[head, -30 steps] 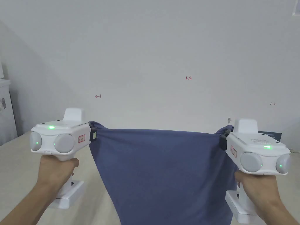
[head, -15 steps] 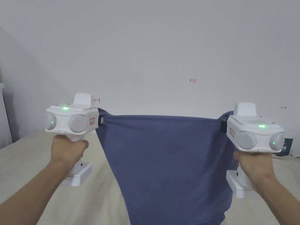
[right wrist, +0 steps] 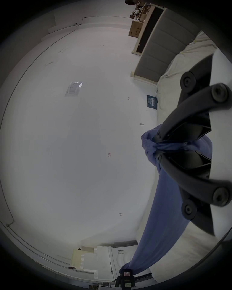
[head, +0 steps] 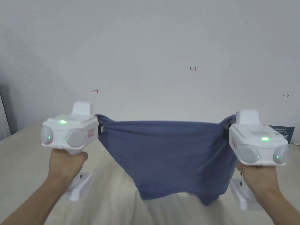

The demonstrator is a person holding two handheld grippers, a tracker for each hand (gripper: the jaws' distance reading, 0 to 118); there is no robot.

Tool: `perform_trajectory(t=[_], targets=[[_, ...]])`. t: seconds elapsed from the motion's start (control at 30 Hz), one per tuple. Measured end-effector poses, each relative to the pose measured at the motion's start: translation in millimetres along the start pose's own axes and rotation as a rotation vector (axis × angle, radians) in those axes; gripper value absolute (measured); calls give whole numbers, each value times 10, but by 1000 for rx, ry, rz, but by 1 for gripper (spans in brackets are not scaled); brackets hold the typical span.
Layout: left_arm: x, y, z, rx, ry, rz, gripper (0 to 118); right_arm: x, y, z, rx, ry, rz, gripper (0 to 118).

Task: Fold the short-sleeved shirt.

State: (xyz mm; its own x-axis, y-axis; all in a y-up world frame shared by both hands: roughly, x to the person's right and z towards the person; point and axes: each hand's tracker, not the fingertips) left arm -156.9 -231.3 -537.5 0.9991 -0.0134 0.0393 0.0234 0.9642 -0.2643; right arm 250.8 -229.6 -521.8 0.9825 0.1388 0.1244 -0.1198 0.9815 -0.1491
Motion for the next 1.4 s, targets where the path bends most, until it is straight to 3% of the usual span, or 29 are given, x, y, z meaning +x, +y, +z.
perform_trajectory(t=[0.53, 0.8, 1.4], targets=[[-108, -2163, 1246, -173, -1, 60, 0, -183, -1901, 1571, -178, 1, 74, 6], [-141, -2865, 1827, -254, -22, 42, 0, -218, -2447, 2145, -280, -14, 46, 6], [-147, -3487, 2133, -422, -57, 88, 0, -209, -3063, 2607, -449, -4, 22, 7]])
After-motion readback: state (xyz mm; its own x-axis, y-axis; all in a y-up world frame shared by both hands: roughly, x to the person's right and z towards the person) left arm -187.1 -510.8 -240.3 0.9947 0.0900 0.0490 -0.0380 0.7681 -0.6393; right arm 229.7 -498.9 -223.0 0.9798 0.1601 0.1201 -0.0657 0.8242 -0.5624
